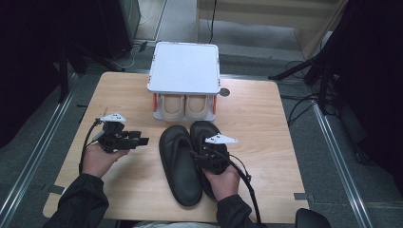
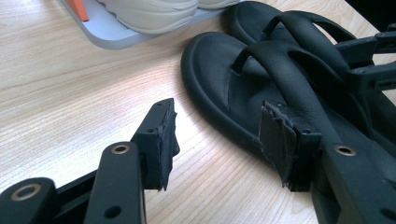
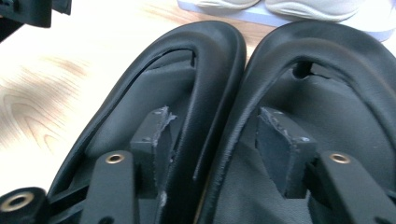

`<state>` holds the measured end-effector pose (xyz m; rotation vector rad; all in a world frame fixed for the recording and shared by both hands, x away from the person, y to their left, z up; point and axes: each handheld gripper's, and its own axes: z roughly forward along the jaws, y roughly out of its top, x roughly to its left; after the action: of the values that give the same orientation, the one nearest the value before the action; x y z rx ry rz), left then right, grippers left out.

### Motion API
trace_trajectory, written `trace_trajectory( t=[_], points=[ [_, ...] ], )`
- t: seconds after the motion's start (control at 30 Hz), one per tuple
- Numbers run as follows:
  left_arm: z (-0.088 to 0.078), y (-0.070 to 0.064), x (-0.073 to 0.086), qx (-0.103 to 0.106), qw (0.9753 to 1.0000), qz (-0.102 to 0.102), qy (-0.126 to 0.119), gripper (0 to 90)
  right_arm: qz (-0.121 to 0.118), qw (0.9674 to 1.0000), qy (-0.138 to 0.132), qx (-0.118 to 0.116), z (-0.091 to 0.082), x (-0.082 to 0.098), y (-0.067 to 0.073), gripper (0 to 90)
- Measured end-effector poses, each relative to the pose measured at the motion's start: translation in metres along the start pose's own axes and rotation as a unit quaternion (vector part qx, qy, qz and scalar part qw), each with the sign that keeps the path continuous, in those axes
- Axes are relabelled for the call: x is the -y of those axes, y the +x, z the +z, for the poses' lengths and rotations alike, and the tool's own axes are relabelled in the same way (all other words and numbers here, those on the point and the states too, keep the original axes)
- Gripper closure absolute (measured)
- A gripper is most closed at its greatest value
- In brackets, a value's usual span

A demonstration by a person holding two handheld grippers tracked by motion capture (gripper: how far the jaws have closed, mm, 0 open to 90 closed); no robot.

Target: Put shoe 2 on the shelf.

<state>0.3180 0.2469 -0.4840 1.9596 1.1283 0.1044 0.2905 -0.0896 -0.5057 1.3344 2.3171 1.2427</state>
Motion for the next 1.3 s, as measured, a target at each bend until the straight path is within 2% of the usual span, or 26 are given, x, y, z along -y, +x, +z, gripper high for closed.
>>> trace_trajectory(
  t=[0.23,0.5,0.77,0.9,0.97,1.3],
  points=[
    [0.000,0.000,0.000,0.000,1.0000,-0.003,-0.001,46.5,0.001,0.9998,0.011,0.015,0.011,0.004,0.009,42.2],
    [0.001,0.001,0.000,-0.001,1.0000,-0.004,-0.002,46.5,0.003,0.9995,0.012,0.029,0.017,0.009,0.010,53.3],
    [0.001,0.002,0.000,-0.002,1.0000,-0.004,0.000,46.4,0.012,0.9995,0.010,0.026,0.016,0.009,0.008,59.7],
    [0.001,0.002,0.000,-0.003,1.0000,-0.003,0.001,46.4,0.016,0.9991,0.011,0.037,0.015,0.009,0.007,68.4],
    [0.002,0.002,0.000,-0.002,1.0000,-0.003,0.001,46.4,0.027,0.9991,0.009,0.032,0.014,0.010,0.004,69.2],
    [0.002,0.003,-0.001,0.002,0.9999,-0.009,-0.004,46.5,0.044,0.9984,0.013,0.032,0.013,0.008,0.001,73.3]
  ],
)
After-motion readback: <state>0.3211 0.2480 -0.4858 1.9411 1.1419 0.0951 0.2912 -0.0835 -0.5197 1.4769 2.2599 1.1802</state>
